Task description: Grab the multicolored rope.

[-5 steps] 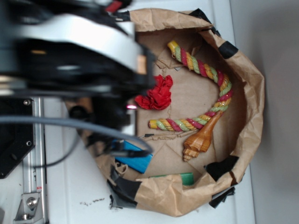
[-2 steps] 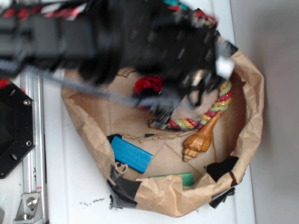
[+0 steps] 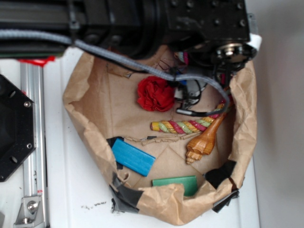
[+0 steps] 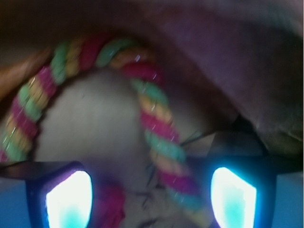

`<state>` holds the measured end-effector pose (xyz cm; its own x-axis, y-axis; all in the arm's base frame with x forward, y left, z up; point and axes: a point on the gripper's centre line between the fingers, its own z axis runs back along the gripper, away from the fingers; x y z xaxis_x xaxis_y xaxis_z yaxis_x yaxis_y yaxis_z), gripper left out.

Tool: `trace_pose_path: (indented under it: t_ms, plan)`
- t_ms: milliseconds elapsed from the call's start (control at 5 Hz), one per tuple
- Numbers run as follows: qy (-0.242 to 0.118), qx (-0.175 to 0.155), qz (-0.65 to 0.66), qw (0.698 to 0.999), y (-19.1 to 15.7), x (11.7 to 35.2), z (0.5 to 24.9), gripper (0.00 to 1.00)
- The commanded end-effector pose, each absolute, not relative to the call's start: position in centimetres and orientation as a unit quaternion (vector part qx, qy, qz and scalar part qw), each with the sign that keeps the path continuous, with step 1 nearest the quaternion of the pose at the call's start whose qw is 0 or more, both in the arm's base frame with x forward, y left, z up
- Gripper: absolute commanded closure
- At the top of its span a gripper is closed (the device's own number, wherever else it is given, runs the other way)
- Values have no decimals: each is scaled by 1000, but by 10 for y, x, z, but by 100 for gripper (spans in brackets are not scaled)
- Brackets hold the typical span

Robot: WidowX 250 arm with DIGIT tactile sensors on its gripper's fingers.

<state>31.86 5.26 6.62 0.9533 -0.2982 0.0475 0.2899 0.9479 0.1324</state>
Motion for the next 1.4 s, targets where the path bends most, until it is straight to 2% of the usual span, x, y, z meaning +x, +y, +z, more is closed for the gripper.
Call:
trace_pose_path:
  t_ms: [0,200,400,600,800,1200]
  plan:
    - [-32,114,-245,962,45,332,20,0]
    - [3,116,-295,949,32,327,8,0]
    - [-3,86,-263,961,36,326,10,100]
    - [-23,105,-254,961,35,322,21,100]
    - [-53,83,-239,966,34,318,39,100]
    - [-80,78,-264,958,8,304,64,100]
